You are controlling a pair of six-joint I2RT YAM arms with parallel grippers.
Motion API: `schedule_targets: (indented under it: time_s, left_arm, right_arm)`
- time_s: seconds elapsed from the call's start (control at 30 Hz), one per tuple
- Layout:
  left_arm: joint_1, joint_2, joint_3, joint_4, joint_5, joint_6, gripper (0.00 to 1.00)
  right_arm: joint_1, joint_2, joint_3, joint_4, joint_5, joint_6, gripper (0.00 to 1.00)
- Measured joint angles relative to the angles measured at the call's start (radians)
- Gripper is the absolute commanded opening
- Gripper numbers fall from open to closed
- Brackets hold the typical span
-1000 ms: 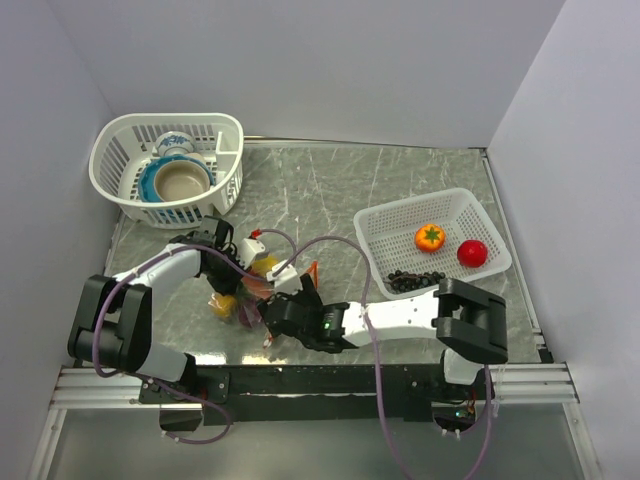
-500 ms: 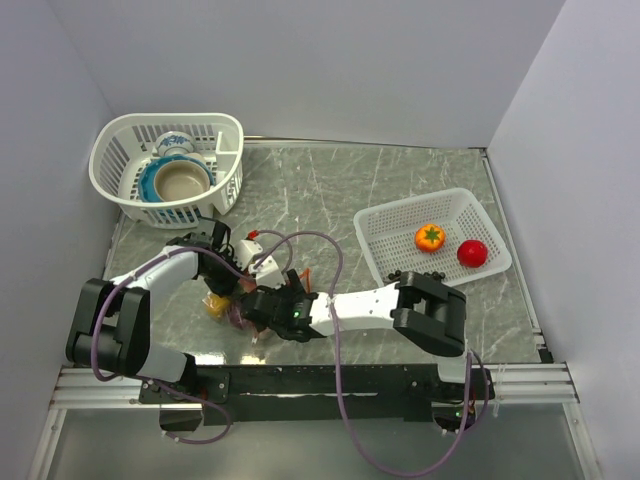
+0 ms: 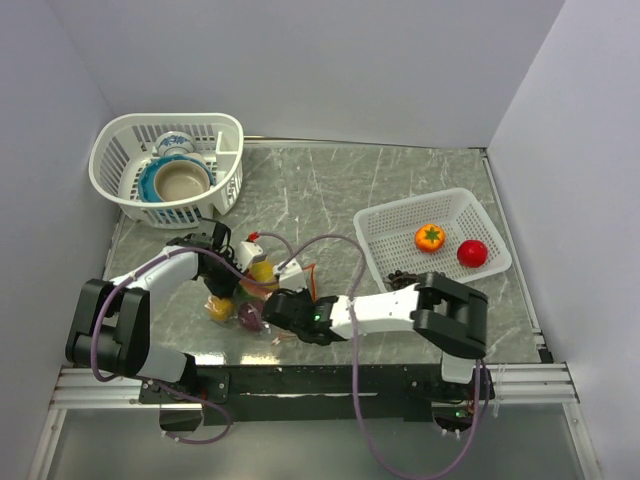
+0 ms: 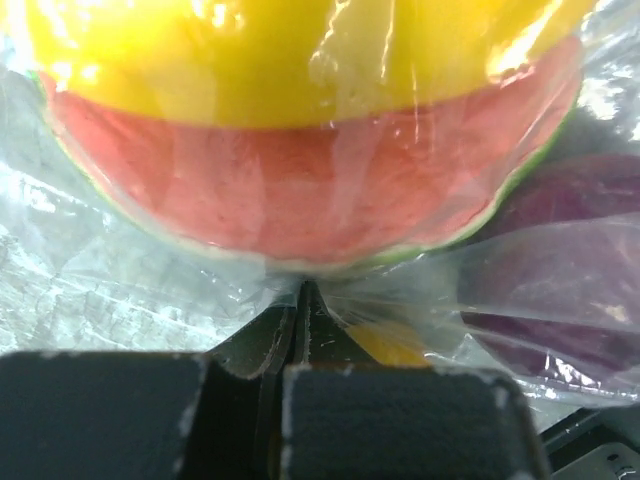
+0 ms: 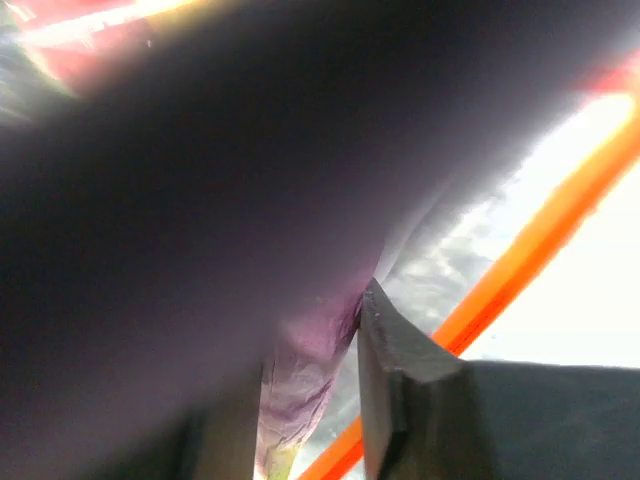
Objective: Open the zip-top bag and remove the fake food
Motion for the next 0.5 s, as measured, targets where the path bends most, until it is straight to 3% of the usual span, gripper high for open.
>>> schedule_targets:
  time_s: [0.5]
  left_arm:
    - [0.004, 0.001, 0.0, 0.002, 0.043, -0.003, 0.01]
  right_arm:
    - [-0.005, -0.565, -0.15, -0.058, 0.031, -0.052, 0.23]
